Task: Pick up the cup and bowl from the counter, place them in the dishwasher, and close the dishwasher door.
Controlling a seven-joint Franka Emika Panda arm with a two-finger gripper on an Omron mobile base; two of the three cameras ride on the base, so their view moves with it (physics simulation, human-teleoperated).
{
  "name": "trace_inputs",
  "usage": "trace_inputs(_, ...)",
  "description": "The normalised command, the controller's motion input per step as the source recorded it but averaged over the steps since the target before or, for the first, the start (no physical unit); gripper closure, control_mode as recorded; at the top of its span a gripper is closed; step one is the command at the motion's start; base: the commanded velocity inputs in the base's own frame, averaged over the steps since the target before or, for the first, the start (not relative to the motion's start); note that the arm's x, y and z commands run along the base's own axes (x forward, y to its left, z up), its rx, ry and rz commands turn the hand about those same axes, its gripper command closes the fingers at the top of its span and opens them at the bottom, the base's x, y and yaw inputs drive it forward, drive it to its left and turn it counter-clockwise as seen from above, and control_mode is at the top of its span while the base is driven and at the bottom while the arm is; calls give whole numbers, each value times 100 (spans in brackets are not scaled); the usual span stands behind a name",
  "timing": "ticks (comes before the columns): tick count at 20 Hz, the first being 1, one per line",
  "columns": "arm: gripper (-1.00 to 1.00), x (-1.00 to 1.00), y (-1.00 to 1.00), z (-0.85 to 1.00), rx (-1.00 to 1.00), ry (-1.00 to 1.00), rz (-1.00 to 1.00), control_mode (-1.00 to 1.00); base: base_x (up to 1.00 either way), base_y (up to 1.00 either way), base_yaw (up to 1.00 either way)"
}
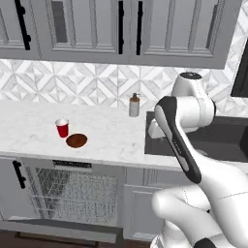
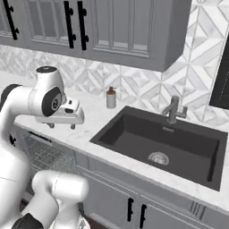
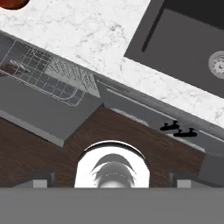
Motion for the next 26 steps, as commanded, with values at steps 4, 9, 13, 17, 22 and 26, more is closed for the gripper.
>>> trace_inputs(4,-100,0,0,0,0,0,0,100,-28,-61,78)
trace_inputs(9,-100,0,0,0,0,0,0,100,-36,-63,79)
trace_inputs(13,-100,0,0,0,0,0,0,100,1,-10,80)
trace_inputs(17,-100,0,0,0,0,0,0,100,15,5,58)
trace_inputs(22,-100,0,0,0,0,0,0,100,44,-68,25)
trace_inputs(26,-100,0,0,0,0,0,0,100,69,-9,12)
